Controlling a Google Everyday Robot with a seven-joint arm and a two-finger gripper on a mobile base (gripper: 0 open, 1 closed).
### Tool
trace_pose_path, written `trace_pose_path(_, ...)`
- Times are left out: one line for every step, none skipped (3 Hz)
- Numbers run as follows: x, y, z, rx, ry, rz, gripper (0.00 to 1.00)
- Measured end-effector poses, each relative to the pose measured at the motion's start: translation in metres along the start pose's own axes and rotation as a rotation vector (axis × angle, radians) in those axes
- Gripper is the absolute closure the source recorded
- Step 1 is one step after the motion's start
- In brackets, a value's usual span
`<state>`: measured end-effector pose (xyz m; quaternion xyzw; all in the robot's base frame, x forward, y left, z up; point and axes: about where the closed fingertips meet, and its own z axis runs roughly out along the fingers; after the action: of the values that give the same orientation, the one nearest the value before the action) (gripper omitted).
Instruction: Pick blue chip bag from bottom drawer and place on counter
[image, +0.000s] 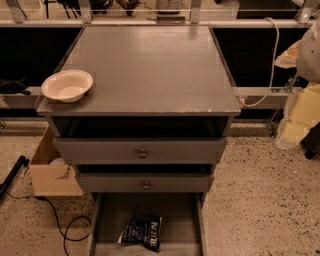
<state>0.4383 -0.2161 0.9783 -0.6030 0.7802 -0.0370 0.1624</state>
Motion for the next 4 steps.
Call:
trace_pose_path(-0.002,-0.001,0.000,0.008,0.003,-0.003,0.00)
trace_pose_path(-0.004,-0.007,0.020,-0.014,0.006,0.004,0.00)
trace_pose_path(-0.001,-0.001,0.047,-0.058,-0.021,0.027,0.00)
trace_pose_path(0.015,0.012,0.087,-0.148,-0.092,0.085,0.00)
